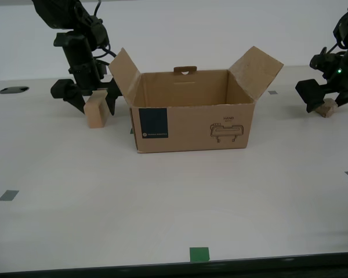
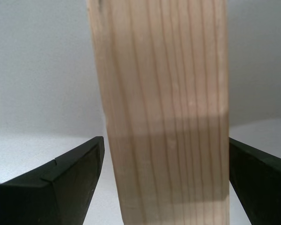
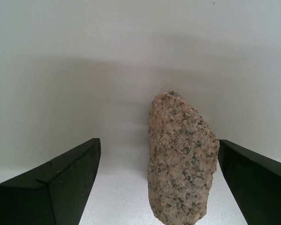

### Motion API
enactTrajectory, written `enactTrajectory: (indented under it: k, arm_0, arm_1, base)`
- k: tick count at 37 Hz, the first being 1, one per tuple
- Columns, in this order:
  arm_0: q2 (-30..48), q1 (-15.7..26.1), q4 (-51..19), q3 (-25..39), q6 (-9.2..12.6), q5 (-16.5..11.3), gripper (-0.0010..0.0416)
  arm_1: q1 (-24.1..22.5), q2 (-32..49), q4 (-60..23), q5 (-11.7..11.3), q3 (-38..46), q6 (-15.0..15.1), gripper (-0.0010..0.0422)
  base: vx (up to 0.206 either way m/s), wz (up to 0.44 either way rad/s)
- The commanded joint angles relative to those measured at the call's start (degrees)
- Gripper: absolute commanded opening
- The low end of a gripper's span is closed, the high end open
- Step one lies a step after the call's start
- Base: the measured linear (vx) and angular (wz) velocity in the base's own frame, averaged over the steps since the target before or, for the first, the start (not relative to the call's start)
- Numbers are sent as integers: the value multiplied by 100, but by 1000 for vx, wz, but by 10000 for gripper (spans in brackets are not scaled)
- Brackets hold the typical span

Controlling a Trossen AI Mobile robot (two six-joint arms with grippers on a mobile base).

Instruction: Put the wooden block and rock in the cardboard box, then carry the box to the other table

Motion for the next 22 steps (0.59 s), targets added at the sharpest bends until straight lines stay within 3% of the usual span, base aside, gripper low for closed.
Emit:
enactTrajectory:
  k: [1,22]
  arm_0:
    - [0,0,83,-24,-17,-13,335]
    - [0,0,151,-26,-17,-15,269]
  arm_1:
    - [-7,2,-13,11,4,-15,334]
    - [-7,2,-22,11,2,-52,334]
  base:
    - [0,0]
    - [0,0]
